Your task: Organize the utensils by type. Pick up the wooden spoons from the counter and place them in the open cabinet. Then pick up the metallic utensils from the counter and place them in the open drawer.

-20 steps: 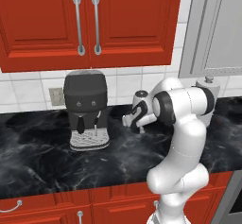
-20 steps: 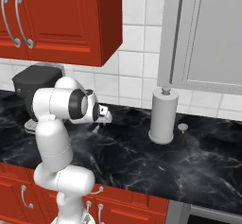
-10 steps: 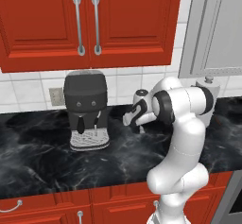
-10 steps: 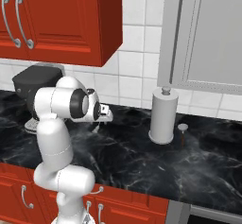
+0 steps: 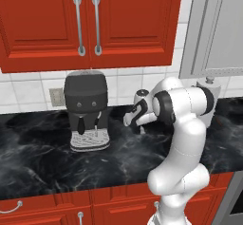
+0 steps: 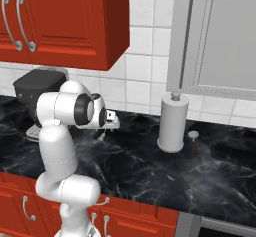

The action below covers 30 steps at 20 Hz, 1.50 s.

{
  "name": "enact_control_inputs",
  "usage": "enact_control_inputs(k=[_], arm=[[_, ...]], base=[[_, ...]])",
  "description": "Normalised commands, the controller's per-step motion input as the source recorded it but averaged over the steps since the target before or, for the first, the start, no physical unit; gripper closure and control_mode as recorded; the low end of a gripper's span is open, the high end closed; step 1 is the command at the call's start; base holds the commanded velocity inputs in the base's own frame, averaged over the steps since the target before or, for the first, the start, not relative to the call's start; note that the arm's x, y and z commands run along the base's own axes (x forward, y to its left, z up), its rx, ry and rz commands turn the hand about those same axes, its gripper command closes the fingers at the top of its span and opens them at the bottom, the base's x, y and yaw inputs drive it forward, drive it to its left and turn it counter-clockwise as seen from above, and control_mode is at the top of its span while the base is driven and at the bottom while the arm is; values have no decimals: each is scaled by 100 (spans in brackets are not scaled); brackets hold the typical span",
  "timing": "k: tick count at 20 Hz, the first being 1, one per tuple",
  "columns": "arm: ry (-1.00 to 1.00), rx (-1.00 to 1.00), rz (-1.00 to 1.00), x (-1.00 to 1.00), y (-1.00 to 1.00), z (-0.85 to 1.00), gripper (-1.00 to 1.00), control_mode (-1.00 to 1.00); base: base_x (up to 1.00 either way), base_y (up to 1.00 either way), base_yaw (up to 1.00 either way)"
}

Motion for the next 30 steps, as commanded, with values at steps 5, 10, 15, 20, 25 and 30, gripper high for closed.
enact_control_inputs(k=[5,10,15,20,25,30], arm=[[0,0,-4,-36,0,-36,-100,-100],[0,0,-4,-39,-5,-31,-100,-100],[0,3,-1,-46,-7,-23,-100,-100],[0,2,-1,-37,-3,-26,-100,-100],[0,0,-4,-2,0,-34,-100,-100],[0,2,-5,-17,0,-22,-100,-100]], base=[[0,0,0],[0,0,0],[0,0,0],[0,0,0],[0,0,0],[0,0,0]])
